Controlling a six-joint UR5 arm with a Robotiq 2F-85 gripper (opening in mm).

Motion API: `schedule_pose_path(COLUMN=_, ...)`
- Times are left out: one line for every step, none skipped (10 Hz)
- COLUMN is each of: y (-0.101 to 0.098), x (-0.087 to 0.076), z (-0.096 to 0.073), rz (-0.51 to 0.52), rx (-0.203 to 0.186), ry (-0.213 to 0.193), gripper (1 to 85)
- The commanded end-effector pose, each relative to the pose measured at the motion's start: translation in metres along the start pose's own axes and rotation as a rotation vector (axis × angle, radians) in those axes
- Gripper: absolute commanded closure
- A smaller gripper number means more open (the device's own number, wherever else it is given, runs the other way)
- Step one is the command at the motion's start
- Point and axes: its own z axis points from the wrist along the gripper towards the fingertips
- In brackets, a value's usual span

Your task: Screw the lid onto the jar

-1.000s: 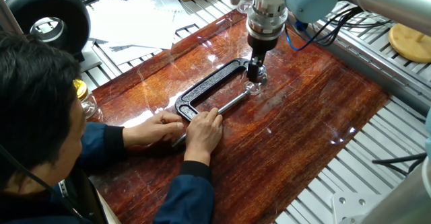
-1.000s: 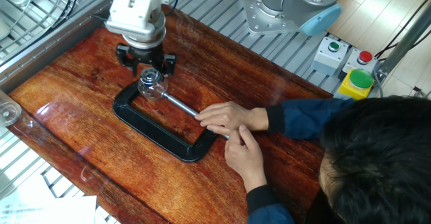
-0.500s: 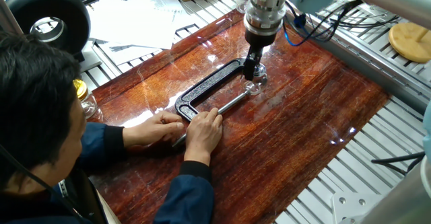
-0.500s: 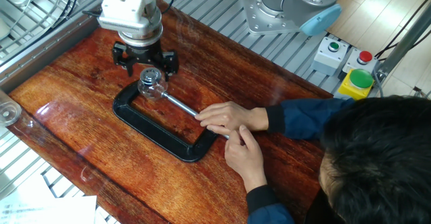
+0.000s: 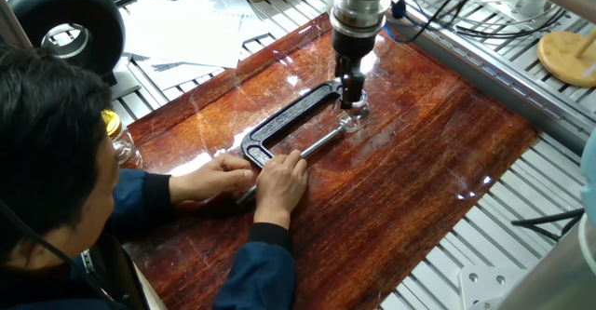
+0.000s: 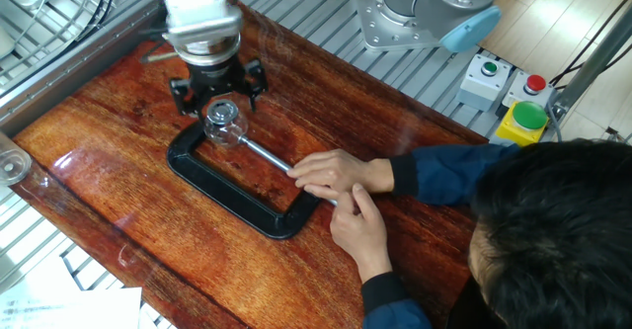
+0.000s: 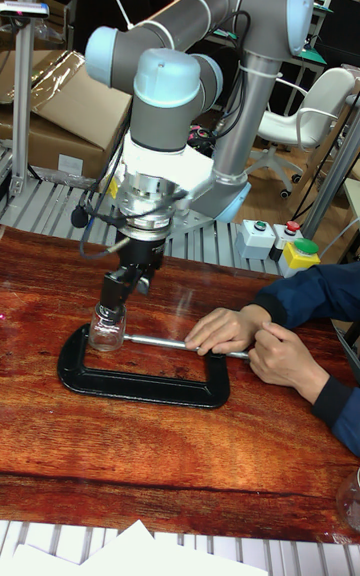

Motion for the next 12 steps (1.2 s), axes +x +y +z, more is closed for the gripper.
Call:
schedule_pose_path(y=0.001, x=0.011, z=0.005, rz=-0.395, rx=-0.006, ry=0.01, gripper=6.7)
schedule_pose_path(y=0.006, x=0.015, z=0.007, rz=-0.426, rx=-0.003, ry=0.022, gripper=6.0)
schedule_pose_path(y=0.008, x=0.018, z=0.013, rz=-0.451, rx=0.006, ry=0.03, gripper=6.0)
schedule_pose_path(y=0.011, x=0.021, z=0.018, rz=-0.466, rx=0.013, ry=0.034, gripper=6.0)
schedule_pose_path(y=0.011, x=0.025, z=0.024, rz=-0.486, rx=0.013, ry=0.039, gripper=6.3)
schedule_pose_path(y=0.011, x=0.029, z=0.025, rz=-0.491, rx=0.013, ry=0.044, gripper=6.3)
schedule_pose_path(y=0.011, x=0.032, z=0.026, rz=-0.489, rx=0.013, ry=0.044, gripper=6.3)
schedule_pose_path(y=0.009, x=0.033, z=0.027, rz=-0.488, rx=0.019, ry=0.046, gripper=7.0)
schedule_pose_path(y=0.007, x=0.033, z=0.028, rz=-0.483, rx=0.023, ry=0.046, gripper=7.7)
schedule_pose_path(y=0.004, x=0.033, z=0.029, rz=-0.479, rx=0.027, ry=0.046, gripper=8.3)
schedule_pose_path(y=0.004, x=0.033, z=0.03, rz=-0.471, rx=0.029, ry=0.045, gripper=10.0)
schedule_pose_path(y=0.004, x=0.033, z=0.03, rz=-0.457, rx=0.026, ry=0.047, gripper=13.7)
